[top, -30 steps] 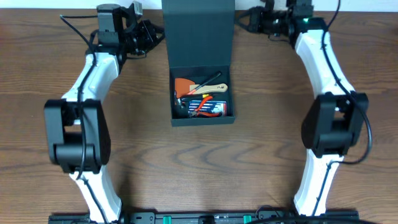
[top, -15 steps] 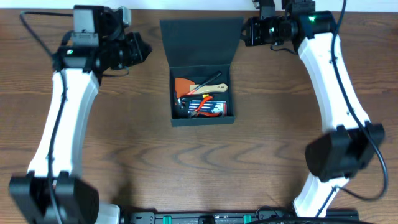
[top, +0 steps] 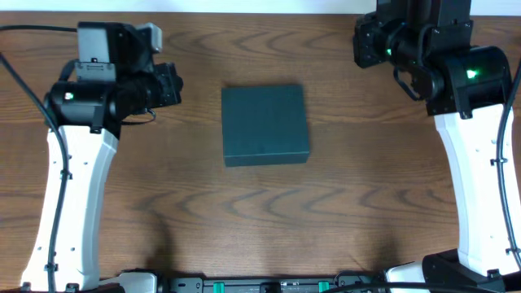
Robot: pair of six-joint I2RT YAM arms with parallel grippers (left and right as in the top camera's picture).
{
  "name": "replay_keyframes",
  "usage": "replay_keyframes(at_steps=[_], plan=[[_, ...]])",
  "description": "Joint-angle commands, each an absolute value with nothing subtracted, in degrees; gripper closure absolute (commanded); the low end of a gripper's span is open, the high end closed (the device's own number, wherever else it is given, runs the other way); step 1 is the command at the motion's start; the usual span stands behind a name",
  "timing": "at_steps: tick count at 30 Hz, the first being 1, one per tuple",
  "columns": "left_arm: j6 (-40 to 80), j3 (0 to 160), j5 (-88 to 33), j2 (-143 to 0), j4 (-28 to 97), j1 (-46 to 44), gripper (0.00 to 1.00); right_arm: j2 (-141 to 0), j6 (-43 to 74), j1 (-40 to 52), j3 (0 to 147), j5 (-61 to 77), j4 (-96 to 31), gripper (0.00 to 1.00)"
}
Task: Pack container
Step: 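Push the lid forward with both grippers to close the box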
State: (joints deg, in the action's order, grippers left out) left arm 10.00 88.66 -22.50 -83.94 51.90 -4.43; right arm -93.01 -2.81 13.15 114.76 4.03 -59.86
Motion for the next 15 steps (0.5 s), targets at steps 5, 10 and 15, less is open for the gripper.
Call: replay_keyframes(at_steps=[5, 10, 15], plan=[[3.57, 87.48, -15.77, -88.86, 52.97, -11.53, 0.95, -102.19, -3.86, 13.76, 114.15, 12.67, -69.19, 0.99], [-1.15, 87.44, -15.77, -95.88, 52.31, -15.81, 0.94, -110.83, -3.66, 15.31, 114.15, 18.5, -72.03, 0.99], [-2.81, 87.44, -15.77, -104.03, 51.05, -17.82, 0.94, -118.67, -3.73, 17.58, 114.15, 18.7, -73.25, 0.99]])
